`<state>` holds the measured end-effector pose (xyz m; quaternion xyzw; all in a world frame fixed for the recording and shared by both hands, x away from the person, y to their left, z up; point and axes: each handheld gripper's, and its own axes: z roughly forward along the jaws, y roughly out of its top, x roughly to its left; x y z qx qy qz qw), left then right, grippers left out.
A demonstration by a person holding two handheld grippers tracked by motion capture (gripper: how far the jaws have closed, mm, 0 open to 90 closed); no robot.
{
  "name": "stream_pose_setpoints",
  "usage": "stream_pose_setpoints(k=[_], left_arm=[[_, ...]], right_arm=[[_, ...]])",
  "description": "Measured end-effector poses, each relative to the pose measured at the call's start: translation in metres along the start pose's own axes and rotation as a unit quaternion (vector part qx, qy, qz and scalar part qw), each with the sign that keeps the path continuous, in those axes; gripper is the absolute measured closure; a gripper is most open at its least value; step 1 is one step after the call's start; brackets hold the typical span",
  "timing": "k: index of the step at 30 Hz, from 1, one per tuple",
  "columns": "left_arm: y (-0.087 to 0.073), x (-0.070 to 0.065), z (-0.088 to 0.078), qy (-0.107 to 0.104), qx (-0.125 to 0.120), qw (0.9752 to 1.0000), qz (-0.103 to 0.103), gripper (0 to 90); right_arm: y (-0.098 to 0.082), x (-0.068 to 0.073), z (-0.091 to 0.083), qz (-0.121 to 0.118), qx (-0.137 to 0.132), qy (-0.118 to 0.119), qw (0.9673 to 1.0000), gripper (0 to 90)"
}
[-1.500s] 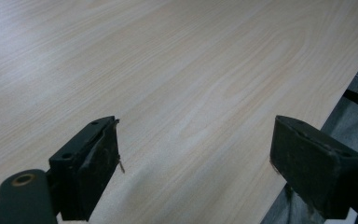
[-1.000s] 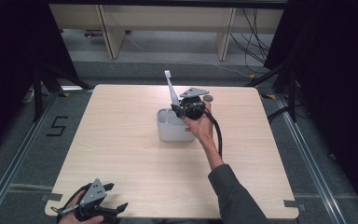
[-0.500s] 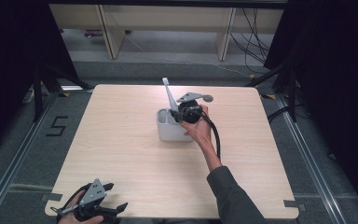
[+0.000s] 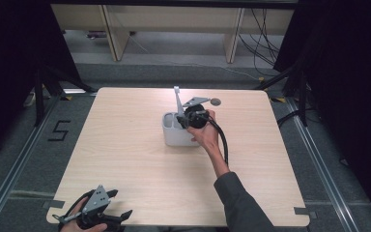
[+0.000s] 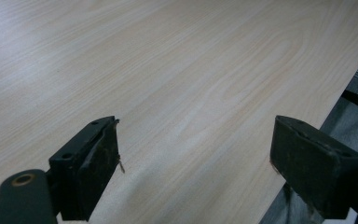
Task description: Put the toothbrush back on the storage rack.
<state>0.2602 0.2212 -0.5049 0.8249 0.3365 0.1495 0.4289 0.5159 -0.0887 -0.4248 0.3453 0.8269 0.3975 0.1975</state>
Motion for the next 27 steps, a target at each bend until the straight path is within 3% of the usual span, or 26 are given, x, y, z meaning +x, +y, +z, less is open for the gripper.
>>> stream_pose_setpoints(k=[1, 4, 8, 14, 15, 16, 20, 27], left_arm=[[0.0, 0.0002, -0.0001, 0.001, 0.001, 1.0, 0.001, 14.8], [0.0, 0.0, -0.0002, 0.0, 0.001, 1.0, 0.0, 14.8], [0.0, 0.0005, -0.0005, 0.0, 0.003, 1.0, 0.004, 14.8], [0.0001, 0.0006, -0.0004, 0.002, 0.001, 1.0, 0.002, 14.8], [0.0002, 0.001, -0.0003, 0.002, 0.003, 1.0, 0.005, 14.8], [0.0001, 0.0005, -0.0001, 0.0, 0.003, 1.0, 0.003, 14.8], [0.0001, 0.0005, -0.0002, -0.001, 0.006, 1.0, 0.003, 14.8], [0.0001, 0.0005, -0.0002, -0.001, 0.006, 1.0, 0.004, 14.8]], right_arm=[[-0.0005, 0.0014, -0.0001, 0.008, 0.004, 0.0, 1.0, 66.3], [-0.0017, -0.0007, 0.0024, -0.008, -0.003, -0.004, 1.0, 66.2], [-0.0036, 0.0008, 0.004, 0.007, 0.007, -0.002, 0.9999, 66.2], [-0.0049, -0.0021, 0.005, 0.006, -0.003, -0.002, 1.0, 65.6], [-0.0047, -0.0014, 0.0041, 0.018, -0.003, -0.002, 0.9998, 65.2], [-0.0046, -0.0035, 0.0039, 0.009, -0.005, 0.0, 1.0, 65.1], [-0.005, -0.0032, 0.0029, 0.022, -0.007, -0.001, 0.9997, 63.5], [-0.0048, -0.0044, 0.0012, 0.017, -0.01, 0.006, 0.9998, 59.2]])
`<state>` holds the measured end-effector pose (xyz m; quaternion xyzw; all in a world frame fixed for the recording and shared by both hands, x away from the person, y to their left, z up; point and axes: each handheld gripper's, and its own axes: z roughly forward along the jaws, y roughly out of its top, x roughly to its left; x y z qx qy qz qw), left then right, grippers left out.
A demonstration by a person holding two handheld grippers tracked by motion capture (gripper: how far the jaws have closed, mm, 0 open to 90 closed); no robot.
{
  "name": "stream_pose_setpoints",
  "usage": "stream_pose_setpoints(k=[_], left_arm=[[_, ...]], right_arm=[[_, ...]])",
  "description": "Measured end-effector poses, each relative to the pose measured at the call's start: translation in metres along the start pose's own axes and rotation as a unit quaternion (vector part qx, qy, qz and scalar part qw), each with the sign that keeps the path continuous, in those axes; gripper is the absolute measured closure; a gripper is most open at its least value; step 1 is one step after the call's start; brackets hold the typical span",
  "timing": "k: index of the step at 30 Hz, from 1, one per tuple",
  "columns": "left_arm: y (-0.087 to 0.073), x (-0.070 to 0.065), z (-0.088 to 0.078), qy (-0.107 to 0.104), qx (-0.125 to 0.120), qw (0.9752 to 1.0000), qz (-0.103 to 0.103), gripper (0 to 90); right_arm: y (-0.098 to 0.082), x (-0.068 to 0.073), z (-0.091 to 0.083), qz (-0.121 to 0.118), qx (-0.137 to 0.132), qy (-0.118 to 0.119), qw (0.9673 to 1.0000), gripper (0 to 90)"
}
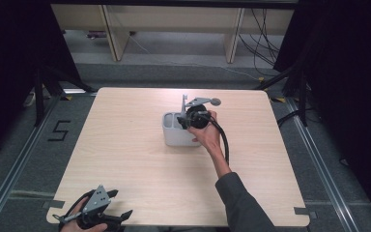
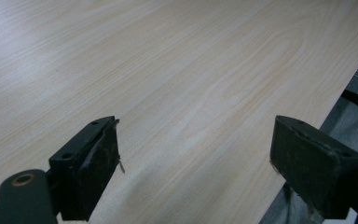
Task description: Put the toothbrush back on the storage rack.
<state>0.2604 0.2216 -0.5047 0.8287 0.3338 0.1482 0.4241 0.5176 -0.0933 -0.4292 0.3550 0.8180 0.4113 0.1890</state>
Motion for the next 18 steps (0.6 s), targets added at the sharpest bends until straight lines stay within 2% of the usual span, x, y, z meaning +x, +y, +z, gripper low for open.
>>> stream_pose_setpoints(k=[3, 4, 5, 7, 8, 11, 12, 13, 14, 15, 17, 18], left_arm=[[0.0001, 0.0001, -0.0001, 0.0, 0.0, 1.0, 0.0, 14.8], [0.0, -0.0001, 0.0001, 0.002, -0.003, 1.0, 0.0, 14.8], [0.0, -0.0001, 0.0001, 0.002, -0.003, 1.0, 0.0, 14.8], [0.0006, 0.0015, 0.0004, 0.005, -0.005, 0.9999, 0.011, 14.8], [0.0005, 0.0012, 0.0002, 0.003, -0.003, 1.0, 0.008, 14.8], [0.0005, 0.0014, 0.0, 0.003, -0.002, 1.0, 0.009, 14.8], [0.0003, 0.0007, 0.0002, 0.003, -0.004, 1.0, 0.003, 14.8], [0.0003, 0.0007, 0.0002, 0.003, -0.004, 1.0, 0.003, 14.8], [0.0001, 0.0, 0.0, 0.002, -0.004, 1.0, -0.001, 14.8], [0.0001, 0.0, -0.0001, 0.002, -0.003, 1.0, 0.0, 14.8], [0.0, -0.0002, -0.0001, 0.001, -0.003, 1.0, -0.002, 14.8], [0.0002, -0.0004, 0.0, 0.001, -0.004, 1.0, 0.0, 14.8]], right_arm=[[0.0006, -0.0005, -0.0024, 0.0, 0.0, -0.003, 1.0, 58.1], [0.0002, -0.0003, -0.0018, 0.013, -0.004, 0.005, 0.9999, 57.8], [0.0002, -0.0003, -0.0018, 0.013, -0.004, 0.005, 0.9999, 57.8], [0.0007, 0.0002, -0.0044, 0.017, 0.001, -0.001, 0.9998, 57.0], [0.0006, -0.0018, -0.0041, 0.012, -0.005, 0.002, 0.9999, 56.0], [0.0006, -0.0005, -0.0047, 0.017, -0.009, -0.003, 0.9998, 54.2], [0.001, -0.0026, -0.0054, 0.002, -0.013, -0.008, 0.9999, 53.2], [0.001, -0.0026, -0.0054, 0.002, -0.013, -0.008, 0.9999, 53.2], [0.0014, -0.0019, -0.0065, 0.016, -0.009, 0.0, 0.9998, 51.2], [0.0016, -0.002, -0.0077, 0.019, -0.012, -0.001, 0.9998, 49.5], [0.001, -0.0026, -0.0072, 0.022, -0.019, -0.003, 0.9996, 48.3], [0.0019, -0.0042, -0.0094, 0.017, -0.019, 0.004, 0.9997, 47.9]])
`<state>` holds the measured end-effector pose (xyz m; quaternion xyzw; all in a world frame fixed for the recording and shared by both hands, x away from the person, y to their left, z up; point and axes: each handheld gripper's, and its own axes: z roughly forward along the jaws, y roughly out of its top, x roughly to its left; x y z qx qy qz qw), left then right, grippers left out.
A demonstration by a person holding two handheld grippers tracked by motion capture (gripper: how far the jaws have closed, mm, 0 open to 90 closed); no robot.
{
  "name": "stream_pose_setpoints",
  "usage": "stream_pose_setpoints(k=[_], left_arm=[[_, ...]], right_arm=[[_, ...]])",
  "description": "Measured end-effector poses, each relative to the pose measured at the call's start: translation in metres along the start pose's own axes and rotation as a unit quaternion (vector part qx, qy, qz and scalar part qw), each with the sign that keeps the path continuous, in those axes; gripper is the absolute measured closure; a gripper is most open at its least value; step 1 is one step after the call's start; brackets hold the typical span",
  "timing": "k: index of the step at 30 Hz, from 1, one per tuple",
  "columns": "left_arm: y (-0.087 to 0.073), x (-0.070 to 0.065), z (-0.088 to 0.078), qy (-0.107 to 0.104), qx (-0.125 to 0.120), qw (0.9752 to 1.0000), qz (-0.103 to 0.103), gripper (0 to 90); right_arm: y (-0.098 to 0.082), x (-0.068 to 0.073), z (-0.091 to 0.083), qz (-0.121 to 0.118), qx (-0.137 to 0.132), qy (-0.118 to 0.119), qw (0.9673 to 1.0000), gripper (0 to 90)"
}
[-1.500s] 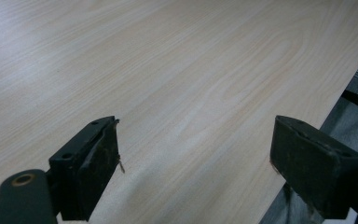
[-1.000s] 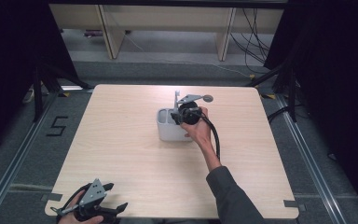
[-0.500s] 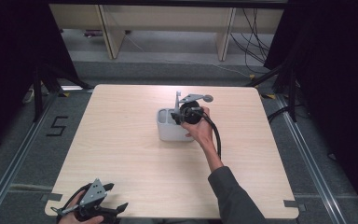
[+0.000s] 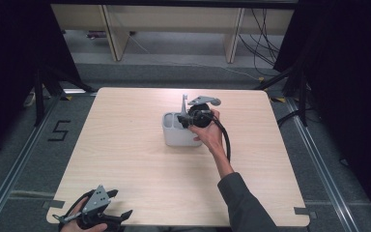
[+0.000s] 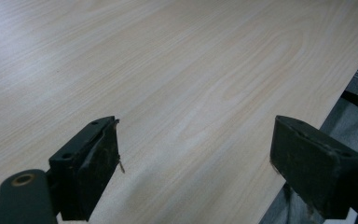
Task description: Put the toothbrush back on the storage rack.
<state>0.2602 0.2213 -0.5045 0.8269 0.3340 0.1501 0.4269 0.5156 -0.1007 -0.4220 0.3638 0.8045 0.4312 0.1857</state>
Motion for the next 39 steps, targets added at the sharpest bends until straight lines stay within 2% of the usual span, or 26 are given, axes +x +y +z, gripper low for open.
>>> stream_pose_setpoints(k=[2, 6, 7, 9, 10, 11, 12, 15, 18, 21, 22, 23, 24, 25, 26, 27, 29, 30, 32, 33, 34, 35, 36, 38, 39], left_arm=[[0.0, 0.0, 0.0, 0.0, 0.001, 1.0, 0.0, 14.8], [0.0, 0.0, 0.0, 0.001, 0.001, 1.0, 0.0, 14.8], [0.0, 0.0, 0.0, 0.001, 0.001, 1.0, 0.0, 14.8], [0.0, 0.0, 0.0, 0.001, 0.0, 1.0, 0.0, 14.8], [0.0, 0.0, 0.0, 0.001, 0.001, 1.0, 0.0, 14.8], [0.0, 0.0, 0.0, 0.001, 0.001, 1.0, 0.0, 14.8], [0.0, 0.0, 0.0, 0.0, 0.004, 1.0, 0.001, 14.8], [0.0, 0.0, 0.0, 0.0, 0.004, 1.0, 0.0, 14.8], [0.0, 0.0, 0.0, 0.0, 0.004, 1.0, 0.001, 14.8], [0.0, 0.0, 0.0, 0.0, 0.003, 1.0, 0.002, 14.8], [0.0, 0.0, 0.0, 0.0, 0.004, 1.0, 0.003, 14.8], [0.0, 0.0, 0.0, 0.0, 0.004, 1.0, 0.003, 14.8], [0.0, 0.0, 0.001, -0.002, 0.0, 1.0, -0.005, 14.8], [0.0, 0.0, 0.001, -0.002, 0.0, 1.0, -0.005, 14.8], [-0.001, -0.001, 0.001, -0.001, 0.001, 1.0, -0.005, 14.8], [-0.001, 0.0, 0.001, -0.002, 0.001, 1.0, -0.004, 14.8], [-0.001, -0.001, 0.001, -0.004, 0.0, 1.0, -0.005, 14.8], [-0.001, 0.0, 0.001, -0.002, 0.002, 1.0, -0.006, 14.8], [0.0, 0.0, 0.0, -0.001, 0.005, 1.0, -0.006, 14.8], [-0.001, 0.0, 0.0, -0.001, 0.005, 1.0, -0.006, 14.8], [-0.001, 0.0, 0.001, 0.0, 0.002, 1.0, -0.005, 14.8], [0.0, 0.002, 0.001, 0.003, 0.001, 1.0, 0.006, 14.8], [0.0, 0.001, 0.001, 0.001, 0.003, 1.0, 0.0, 14.8], [0.0, 0.0, 0.001, 0.001, 0.002, 1.0, -0.001, 14.8], [-0.001, 0.001, 0.001, 0.0, 0.002, 1.0, -0.002, 14.8]], right_arm=[[0.0, 0.0, 0.0, -0.005, -0.003, -0.002, 1.0, 47.0], [0.001, 0.002, -0.005, 0.013, -0.006, 0.0, 0.9999, 44.3], [0.001, 0.0, -0.005, -0.002, -0.013, -0.005, 0.9999, 43.7], [0.002, 0.0, -0.007, -0.006, -0.012, -0.004, 0.9999, 43.5], [0.002, 0.0, -0.008, 0.002, -0.017, -0.004, 0.9998, 43.0], [0.002, 0.0, -0.009, -0.002, -0.015, -0.003, 0.9999, 42.6], [0.003, -0.001, -0.011, 0.0, -0.026, -0.007, 0.9996, 42.0], [0.003, -0.002, -0.014, 0.0, -0.024, -0.007, 0.9997, 41.4], [0.003, -0.001, -0.016, 0.011, -0.028, -0.005, 0.9995, 41.3], [0.003, -0.002, -0.019, 0.01, -0.03, -0.006, 0.9995, 41.2], [0.003, -0.003, -0.021, -0.003, -0.031, -0.012, 0.9994, 41.0], [0.003, -0.003, -0.021, -0.003, -0.031, -0.012, 0.9994, 41.0], [0.002, -0.002, -0.022, 0.012, -0.026, -0.007, 0.9996, 40.4], [0.002, -0.002, -0.022, 0.012, -0.026, -0.007, 0.9996, 40.4], [0.002, -0.004, -0.023, 0.005, -0.031, -0.011, 0.9995, 40.4], [0.002, -0.003, -0.023, 0.011, -0.035, -0.011, 0.9993, 40.3], [0.001, -0.004, -0.025, 0.003, -0.036, -0.004, 0.9994, 39.5], [0.001, -0.003, -0.026, 0.01, -0.037, -0.006, 0.9993, 39.2], [0.001, -0.003, -0.03, -0.002, -0.043, 0.0, 0.9991, 39.1], [0.001, -0.003, -0.03, -0.002, -0.043, 0.0, 0.9991, 39.1], [0.0, 0.0, -0.034, 0.008, -0.036, -0.004, 0.9993, 39.1], [0.0, -0.001, -0.034, -0.008, -0.044, -0.007, 0.999, 38.8], [0.0, 0.001, -0.036, -0.005, -0.045, -0.004, 0.999, 38.6], [0.0, 0.001, -0.039, -0.012, -0.046, -0.005, 0.9989, 38.6], [-0.001, 0.002, -0.041, -0.007, -0.045, 0.001, 0.999, 38.6]])
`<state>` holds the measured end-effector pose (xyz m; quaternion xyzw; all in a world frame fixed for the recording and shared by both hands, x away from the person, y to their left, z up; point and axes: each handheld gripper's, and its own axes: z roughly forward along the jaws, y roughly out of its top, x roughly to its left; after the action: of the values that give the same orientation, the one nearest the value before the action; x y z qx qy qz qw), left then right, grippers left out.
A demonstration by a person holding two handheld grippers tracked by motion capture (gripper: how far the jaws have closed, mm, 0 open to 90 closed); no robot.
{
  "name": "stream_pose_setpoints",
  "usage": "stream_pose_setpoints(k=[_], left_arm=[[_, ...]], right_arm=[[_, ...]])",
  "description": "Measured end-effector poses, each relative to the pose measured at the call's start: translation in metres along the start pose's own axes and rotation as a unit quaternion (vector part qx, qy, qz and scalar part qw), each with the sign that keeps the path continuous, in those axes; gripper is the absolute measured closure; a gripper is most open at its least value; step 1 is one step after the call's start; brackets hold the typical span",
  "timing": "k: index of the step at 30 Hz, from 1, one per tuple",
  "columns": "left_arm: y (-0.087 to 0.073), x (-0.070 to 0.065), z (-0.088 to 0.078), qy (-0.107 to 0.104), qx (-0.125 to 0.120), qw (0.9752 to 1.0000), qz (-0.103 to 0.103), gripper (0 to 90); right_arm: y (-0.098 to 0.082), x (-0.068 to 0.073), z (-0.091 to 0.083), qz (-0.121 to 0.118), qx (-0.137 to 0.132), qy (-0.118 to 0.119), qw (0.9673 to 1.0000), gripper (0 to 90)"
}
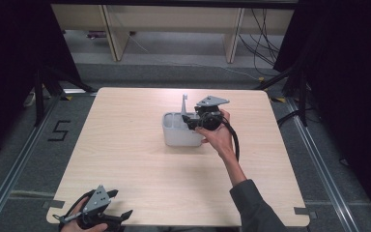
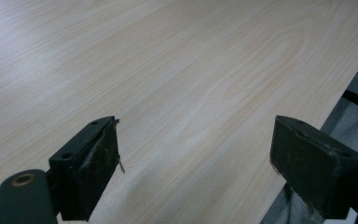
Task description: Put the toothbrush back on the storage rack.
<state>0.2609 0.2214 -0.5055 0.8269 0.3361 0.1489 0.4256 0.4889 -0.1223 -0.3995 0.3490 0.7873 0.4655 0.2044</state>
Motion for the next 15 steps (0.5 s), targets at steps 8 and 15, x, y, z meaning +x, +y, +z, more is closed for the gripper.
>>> stream_pose_setpoints(k=[8, 15], left_arm=[[0.001, 0.004, -0.001, 0.005, 0.008, 0.9995, 0.03, 14.8], [0.0, 0.0, 0.0, 0.001, -0.001, 1.0, 0.003, 14.8]], right_arm=[[-0.002, 0.004, -0.009, 0.004, -0.009, 0.004, 0.9999, 38.2], [-0.006, 0.005, -0.021, -0.007, -0.015, 0.004, 0.9999, 36.0]])
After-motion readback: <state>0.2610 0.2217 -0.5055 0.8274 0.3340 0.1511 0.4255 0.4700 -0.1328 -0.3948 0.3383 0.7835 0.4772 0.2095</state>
